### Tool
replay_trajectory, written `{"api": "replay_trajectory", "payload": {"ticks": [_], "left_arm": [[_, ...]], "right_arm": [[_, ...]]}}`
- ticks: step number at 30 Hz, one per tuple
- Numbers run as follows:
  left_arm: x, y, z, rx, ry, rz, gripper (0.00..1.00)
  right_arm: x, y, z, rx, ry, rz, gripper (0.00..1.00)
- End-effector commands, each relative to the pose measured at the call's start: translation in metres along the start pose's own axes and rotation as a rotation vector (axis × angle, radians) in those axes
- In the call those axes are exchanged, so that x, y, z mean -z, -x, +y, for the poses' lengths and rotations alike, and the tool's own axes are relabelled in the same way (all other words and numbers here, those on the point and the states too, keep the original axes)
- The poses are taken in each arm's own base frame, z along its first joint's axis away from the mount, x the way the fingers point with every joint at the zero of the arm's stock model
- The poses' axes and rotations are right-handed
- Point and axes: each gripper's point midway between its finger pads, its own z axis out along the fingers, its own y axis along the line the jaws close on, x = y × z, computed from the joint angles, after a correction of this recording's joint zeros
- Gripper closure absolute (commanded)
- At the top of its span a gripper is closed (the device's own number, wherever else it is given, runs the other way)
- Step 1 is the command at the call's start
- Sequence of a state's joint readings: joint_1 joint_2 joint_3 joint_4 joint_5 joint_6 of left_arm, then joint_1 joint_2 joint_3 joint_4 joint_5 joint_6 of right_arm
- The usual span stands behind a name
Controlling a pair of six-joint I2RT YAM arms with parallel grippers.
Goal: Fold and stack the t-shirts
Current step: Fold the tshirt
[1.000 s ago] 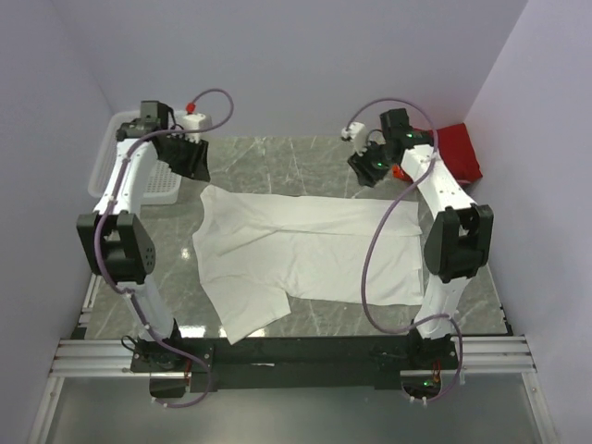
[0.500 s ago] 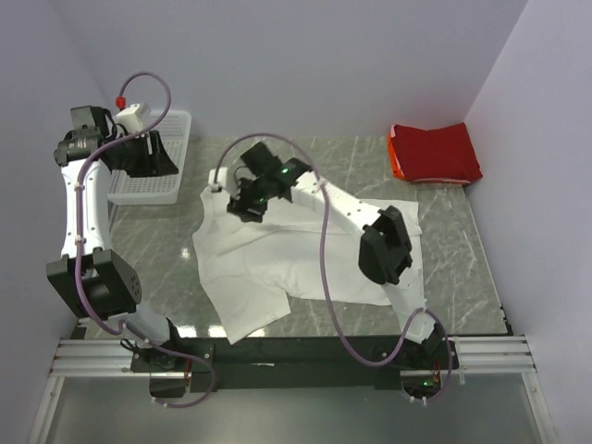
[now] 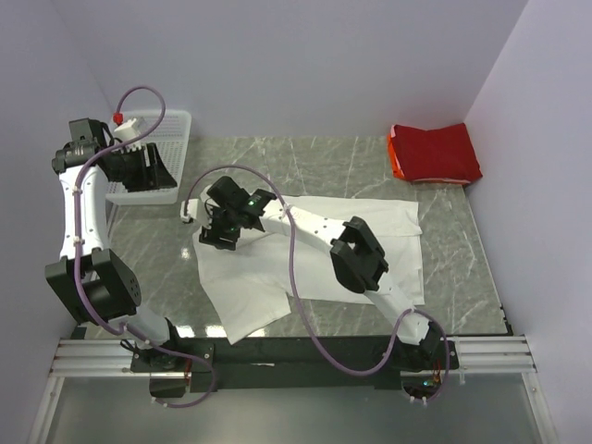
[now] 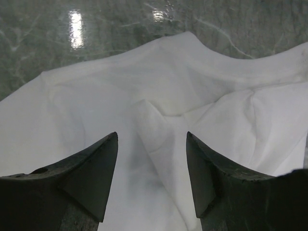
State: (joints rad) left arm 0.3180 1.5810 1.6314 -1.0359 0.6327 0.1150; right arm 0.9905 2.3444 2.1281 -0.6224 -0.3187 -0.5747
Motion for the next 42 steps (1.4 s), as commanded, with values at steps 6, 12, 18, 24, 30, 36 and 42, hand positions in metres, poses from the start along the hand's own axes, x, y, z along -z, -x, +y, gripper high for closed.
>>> {"api": "replay_trajectory", "payload": {"ticks": [6,12,18,24,30,36,42], "left_arm": [[0.012,-0.003,-0.014,-0.031,-0.029,-0.011,0.36],[0.012,-0.006,-0.011,-0.041,-0.018,-0.004,0.36],[0.012,-0.009,-0.009,-0.040,-0.017,0.006,0.36],[0.012,-0.012,-0.006,-0.039,-0.014,0.008,0.37],[0.011,-0.011,-0.005,-0.039,-0.020,0.007,0.37],[0.009,-0.012,-0.005,-0.033,-0.027,0.008,0.37],[0.010,-0.012,-0.007,-0.031,-0.033,0.003,0.37]], "right_arm": [[-0.026,0.022,-0.002,-0.004,-0.034,-0.074,0.34],[-0.036,0.016,0.005,0.000,-0.010,-0.066,0.36],[-0.046,0.005,0.007,-0.003,-0.001,-0.047,0.40],[-0.049,0.004,0.008,-0.014,0.002,-0.044,0.66],[-0.047,0.000,0.009,0.000,0.001,-0.032,1.00],[-0.031,0.012,0.012,0.011,0.018,-0.070,1.00],[-0.027,0.016,0.009,-0.004,0.002,-0.079,0.94]]}}
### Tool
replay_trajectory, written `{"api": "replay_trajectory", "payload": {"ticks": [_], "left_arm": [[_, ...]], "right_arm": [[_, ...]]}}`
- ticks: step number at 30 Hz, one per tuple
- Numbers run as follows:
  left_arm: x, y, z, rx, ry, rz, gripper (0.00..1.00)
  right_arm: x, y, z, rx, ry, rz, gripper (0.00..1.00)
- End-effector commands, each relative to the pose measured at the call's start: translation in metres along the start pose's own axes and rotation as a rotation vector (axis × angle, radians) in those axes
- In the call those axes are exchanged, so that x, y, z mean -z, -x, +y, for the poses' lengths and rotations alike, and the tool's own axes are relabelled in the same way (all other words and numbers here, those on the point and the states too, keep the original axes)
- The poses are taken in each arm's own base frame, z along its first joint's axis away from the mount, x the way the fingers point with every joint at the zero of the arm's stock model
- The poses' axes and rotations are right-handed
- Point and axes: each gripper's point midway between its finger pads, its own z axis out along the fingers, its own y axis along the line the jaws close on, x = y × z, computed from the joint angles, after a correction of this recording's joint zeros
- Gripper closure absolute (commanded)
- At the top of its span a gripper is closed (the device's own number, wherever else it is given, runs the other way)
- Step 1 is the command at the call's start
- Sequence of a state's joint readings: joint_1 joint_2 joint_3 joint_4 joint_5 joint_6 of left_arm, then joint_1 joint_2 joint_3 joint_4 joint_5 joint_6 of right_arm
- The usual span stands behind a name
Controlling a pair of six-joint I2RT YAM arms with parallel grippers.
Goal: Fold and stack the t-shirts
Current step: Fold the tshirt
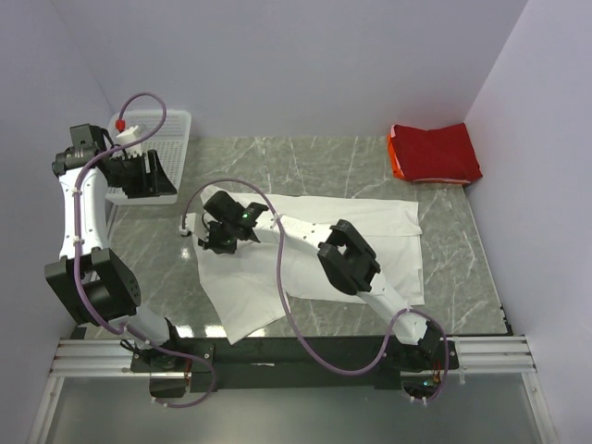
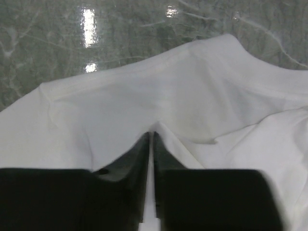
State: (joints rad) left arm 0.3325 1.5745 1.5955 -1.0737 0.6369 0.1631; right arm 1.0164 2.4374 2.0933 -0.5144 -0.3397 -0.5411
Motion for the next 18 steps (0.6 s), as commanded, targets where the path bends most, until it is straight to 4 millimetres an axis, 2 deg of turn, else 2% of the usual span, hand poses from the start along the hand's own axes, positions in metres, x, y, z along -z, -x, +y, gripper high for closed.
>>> {"api": "replay_trajectory", "payload": {"ticks": [1,2,4,10,18], "left_arm": [[0.011,0.005,-0.012,-0.034,-0.027,-0.045,0.37],[0.011,0.005,-0.012,-0.034,-0.026,-0.045,0.37],[0.010,0.003,-0.011,-0.030,-0.026,-0.041,0.37],[0.009,0.002,-0.010,-0.029,-0.028,-0.035,0.37],[0.008,0.003,-0.009,-0.026,-0.032,-0.032,0.37]], "right_arm": [[0.021,0.032,-0.011,0.006,-0.050,-0.065,0.81],[0.018,0.033,-0.014,0.003,-0.065,-0.060,0.58],[0.015,0.031,-0.018,-0.015,-0.086,-0.055,0.50],[0.010,0.026,-0.018,-0.024,-0.090,-0.053,0.42],[-0.003,0.007,-0.013,-0.018,-0.056,0.005,0.43]]}}
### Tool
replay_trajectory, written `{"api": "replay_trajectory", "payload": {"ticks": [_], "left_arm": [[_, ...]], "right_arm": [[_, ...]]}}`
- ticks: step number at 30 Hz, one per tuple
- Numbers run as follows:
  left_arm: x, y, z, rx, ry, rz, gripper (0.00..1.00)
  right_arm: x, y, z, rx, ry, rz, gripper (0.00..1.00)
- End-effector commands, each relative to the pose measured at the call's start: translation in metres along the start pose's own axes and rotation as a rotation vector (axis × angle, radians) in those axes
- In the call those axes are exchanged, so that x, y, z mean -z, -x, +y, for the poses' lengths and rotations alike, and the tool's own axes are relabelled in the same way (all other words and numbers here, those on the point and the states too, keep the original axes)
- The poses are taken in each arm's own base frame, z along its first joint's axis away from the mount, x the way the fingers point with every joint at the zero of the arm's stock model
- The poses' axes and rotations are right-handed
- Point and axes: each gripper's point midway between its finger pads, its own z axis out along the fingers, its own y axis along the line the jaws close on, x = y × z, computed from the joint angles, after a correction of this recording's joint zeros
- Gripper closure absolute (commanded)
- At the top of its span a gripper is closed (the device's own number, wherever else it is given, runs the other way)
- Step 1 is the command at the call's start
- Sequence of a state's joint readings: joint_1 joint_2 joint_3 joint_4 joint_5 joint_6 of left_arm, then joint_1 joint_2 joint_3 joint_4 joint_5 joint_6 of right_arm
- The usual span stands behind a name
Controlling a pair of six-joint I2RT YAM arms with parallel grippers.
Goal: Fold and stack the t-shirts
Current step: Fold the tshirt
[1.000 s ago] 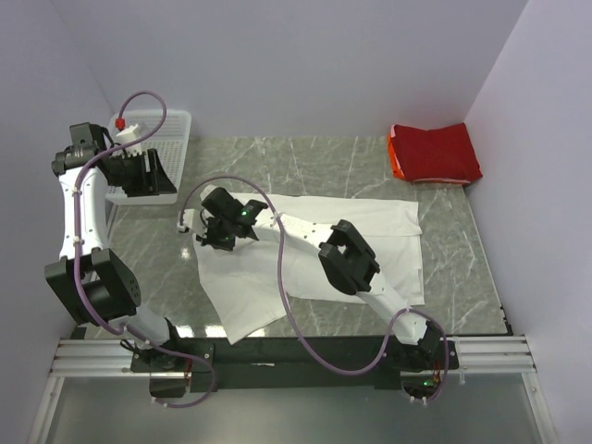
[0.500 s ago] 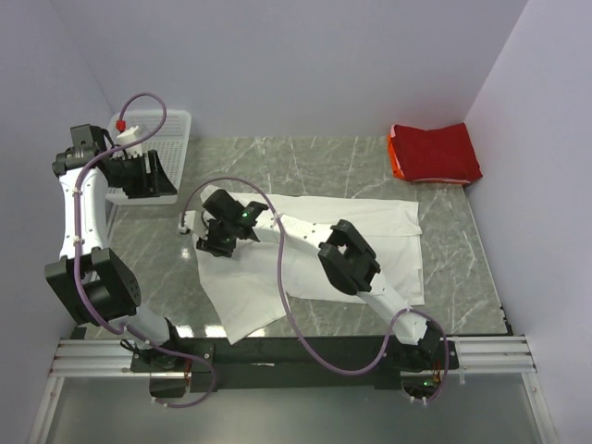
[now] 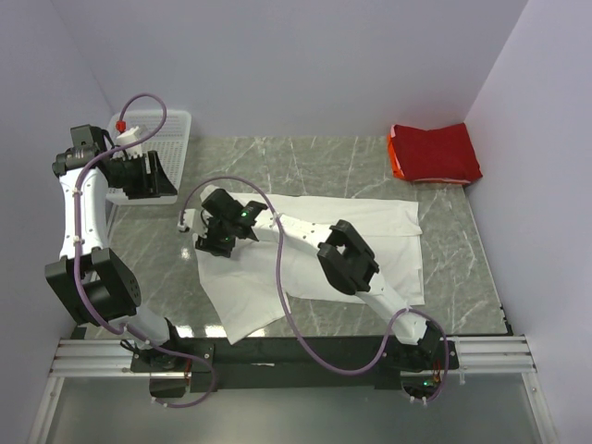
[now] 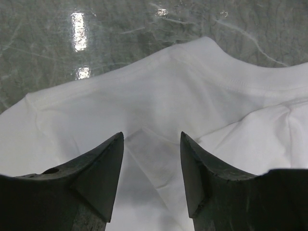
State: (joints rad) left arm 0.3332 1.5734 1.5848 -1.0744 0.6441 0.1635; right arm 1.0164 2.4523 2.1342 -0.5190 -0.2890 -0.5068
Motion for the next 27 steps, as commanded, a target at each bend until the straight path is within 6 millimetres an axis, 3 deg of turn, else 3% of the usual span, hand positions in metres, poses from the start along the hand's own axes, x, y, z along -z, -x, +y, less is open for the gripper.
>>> {"api": "replay_trajectory", "payload": {"ticks": [1,3,5,8,13,21,23,24,26,27], "left_arm": [[0.009,0.007,-0.009,-0.033,-0.025,-0.040,0.37],[0.008,0.007,-0.008,-0.030,-0.024,-0.037,0.37],[0.007,0.007,-0.008,-0.031,-0.024,-0.036,0.37],[0.006,0.006,-0.007,-0.028,-0.026,-0.035,0.37],[0.004,0.007,-0.007,-0.025,-0.032,-0.036,0.37],[0.003,0.005,-0.007,-0.026,-0.040,-0.039,0.37],[0.002,0.004,-0.007,-0.025,-0.043,-0.036,0.37],[0.002,0.004,-0.007,-0.026,-0.043,-0.036,0.37],[0.003,0.003,-0.006,-0.027,-0.040,-0.036,0.37],[0.003,0.003,-0.007,-0.030,-0.040,-0.037,0.37]], "right_arm": [[-0.005,-0.002,0.002,0.007,0.009,0.013,0.44],[-0.006,-0.005,0.003,0.012,0.014,0.024,0.44],[-0.006,-0.009,0.004,0.014,0.021,0.037,0.53],[-0.003,-0.008,0.006,0.020,0.027,0.032,0.70],[0.014,0.014,0.009,0.033,0.051,-0.026,1.00],[0.042,0.044,0.011,0.036,0.054,-0.116,1.00],[0.041,0.045,0.006,0.020,0.034,-0.105,0.76],[0.036,0.039,0.002,0.008,0.016,-0.080,0.47],[0.034,0.040,-0.002,0.001,0.003,-0.077,0.30],[0.032,0.038,-0.002,0.001,0.001,-0.071,0.29]]}}
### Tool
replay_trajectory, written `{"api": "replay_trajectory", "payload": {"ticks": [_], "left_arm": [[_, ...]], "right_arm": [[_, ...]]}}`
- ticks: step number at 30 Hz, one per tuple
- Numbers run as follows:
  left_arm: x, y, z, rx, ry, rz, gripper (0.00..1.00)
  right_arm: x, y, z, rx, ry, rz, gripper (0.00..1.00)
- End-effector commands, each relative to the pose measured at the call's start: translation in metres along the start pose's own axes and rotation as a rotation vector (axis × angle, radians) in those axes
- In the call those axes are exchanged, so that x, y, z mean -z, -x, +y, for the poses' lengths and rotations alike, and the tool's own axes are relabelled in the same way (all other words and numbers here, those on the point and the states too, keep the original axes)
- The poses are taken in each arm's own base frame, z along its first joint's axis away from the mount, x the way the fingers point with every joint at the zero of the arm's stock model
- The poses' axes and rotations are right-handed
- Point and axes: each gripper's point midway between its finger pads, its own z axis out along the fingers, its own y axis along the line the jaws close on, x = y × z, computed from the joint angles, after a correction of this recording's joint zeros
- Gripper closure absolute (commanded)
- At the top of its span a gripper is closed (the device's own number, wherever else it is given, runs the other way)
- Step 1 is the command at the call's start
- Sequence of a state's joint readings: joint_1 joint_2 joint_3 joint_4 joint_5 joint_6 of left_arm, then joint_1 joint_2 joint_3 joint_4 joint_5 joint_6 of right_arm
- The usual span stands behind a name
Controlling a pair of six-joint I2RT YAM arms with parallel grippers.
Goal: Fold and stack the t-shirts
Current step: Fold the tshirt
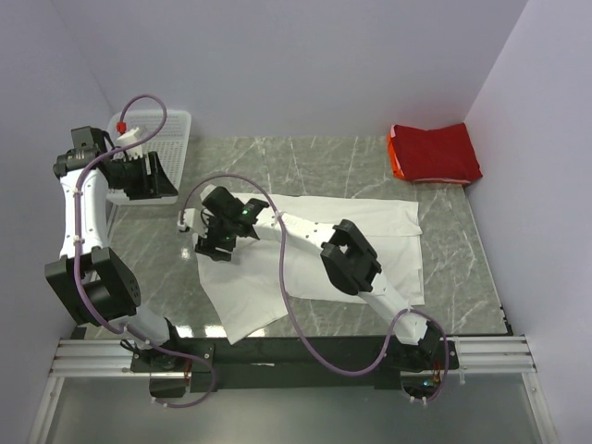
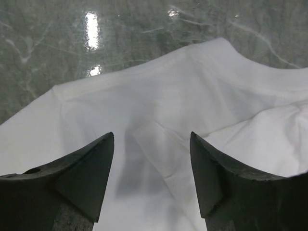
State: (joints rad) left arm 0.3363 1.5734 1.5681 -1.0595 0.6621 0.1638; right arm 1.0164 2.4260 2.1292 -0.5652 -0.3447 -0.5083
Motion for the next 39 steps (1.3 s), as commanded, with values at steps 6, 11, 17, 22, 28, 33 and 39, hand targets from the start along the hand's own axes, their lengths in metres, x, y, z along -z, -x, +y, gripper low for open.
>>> {"api": "replay_trajectory", "payload": {"ticks": [6,11,17,22,28,33,39], "left_arm": [[0.007,0.004,-0.004,-0.035,-0.019,-0.028,0.37],[0.006,0.003,-0.002,-0.027,-0.024,-0.025,0.37],[0.005,0.003,-0.002,-0.019,-0.028,-0.022,0.37],[0.005,0.005,0.000,-0.015,-0.025,-0.027,0.37],[0.004,0.005,-0.001,-0.008,-0.033,-0.027,0.37],[0.002,0.003,-0.002,0.004,-0.041,-0.026,0.37],[0.002,0.004,-0.002,0.005,-0.043,-0.028,0.37]], "right_arm": [[-0.001,0.007,-0.008,0.000,-0.026,0.000,0.27],[-0.015,-0.016,-0.003,0.015,-0.003,0.059,0.28],[-0.021,-0.027,-0.003,0.005,0.004,0.081,0.39],[-0.014,-0.020,-0.007,0.013,-0.008,0.056,0.50],[0.000,-0.003,-0.011,0.020,-0.010,0.014,0.50],[0.012,0.008,-0.009,0.013,0.008,-0.023,0.50],[0.018,0.014,-0.012,0.003,0.017,-0.047,0.57]]}}
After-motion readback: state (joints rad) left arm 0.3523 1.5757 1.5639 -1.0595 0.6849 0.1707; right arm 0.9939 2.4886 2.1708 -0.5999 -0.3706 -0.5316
